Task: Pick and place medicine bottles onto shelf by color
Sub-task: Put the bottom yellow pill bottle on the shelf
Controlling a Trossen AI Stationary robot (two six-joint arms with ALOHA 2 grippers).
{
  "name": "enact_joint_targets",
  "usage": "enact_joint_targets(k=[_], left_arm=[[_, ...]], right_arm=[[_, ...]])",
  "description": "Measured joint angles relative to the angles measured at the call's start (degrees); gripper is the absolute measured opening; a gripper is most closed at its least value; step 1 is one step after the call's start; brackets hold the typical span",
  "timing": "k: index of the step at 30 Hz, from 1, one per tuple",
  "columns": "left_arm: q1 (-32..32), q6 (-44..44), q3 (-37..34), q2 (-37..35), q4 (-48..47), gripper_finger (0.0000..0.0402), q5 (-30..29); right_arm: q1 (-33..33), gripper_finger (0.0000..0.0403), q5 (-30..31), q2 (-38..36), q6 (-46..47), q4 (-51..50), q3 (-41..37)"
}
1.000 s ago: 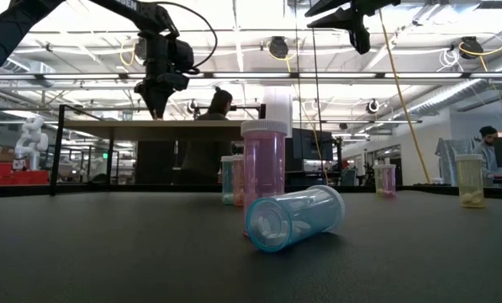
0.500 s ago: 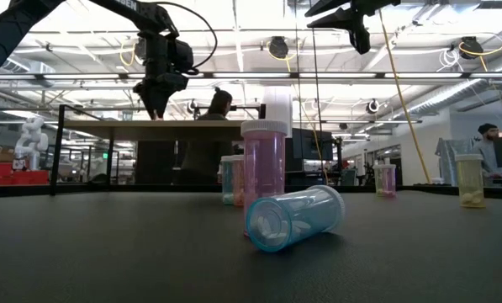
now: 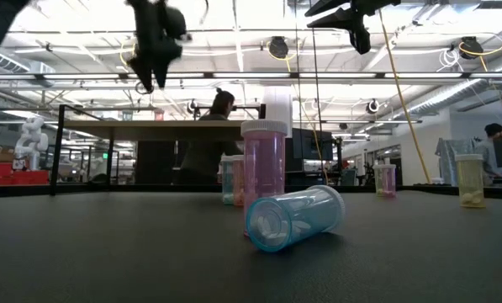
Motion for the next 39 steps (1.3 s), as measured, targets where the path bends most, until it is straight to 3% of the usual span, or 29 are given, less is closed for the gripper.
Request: enact_joint_targets(k=[6, 13, 17, 21, 26, 30, 34, 39], left_arm=[[-7.0, -4.9, 0.1, -8.2, -0.1, 0.0326, -0.1], [-22.1, -16.2, 0.1, -14.8, 2.0, 0.0326, -1.8], [-33.9, -25.0, -1.4, -18.5, 6.6, 0.0326, -9.3], [-47.3, -35.5, -7.3, -21.4, 9.8, 0.0326, -19.5], [-63.5, -53.2, -18.0, -22.4, 10.7, 0.0326, -28.0], [-72.4, -68.8, -25.5, -22.2, 11.1, 0.0326, -28.5], [-77.6, -84.7, -30.2, -21.7, 10.1, 0.0326, -23.9], [-81.8, -97.1, -32.5, -21.7, 4.7, 0.0326, -16.4]], right_arm=[[0.6, 0.0073, 0.0, 0.4, 0.1, 1.7, 0.0], [6.6, 0.0073, 1.8, 2.7, -3.5, 1.9, 0.0], [13.4, 0.0062, 6.1, 3.4, -8.3, 2.2, 0.0], [20.2, 0.0046, 13.2, 3.7, -12.9, 2.2, -0.1], [26.8, 0.0042, 12.8, 4.0, -16.6, 7.8, -4.2], [30.7, 0.0050, 12.0, 4.3, -14.3, 20.0, -11.3], [31.8, 0.0059, 13.1, 5.1, -3.3, 32.5, -18.2], [32.5, 0.0052, 18.6, 5.8, -0.1, 32.2, -19.7]])
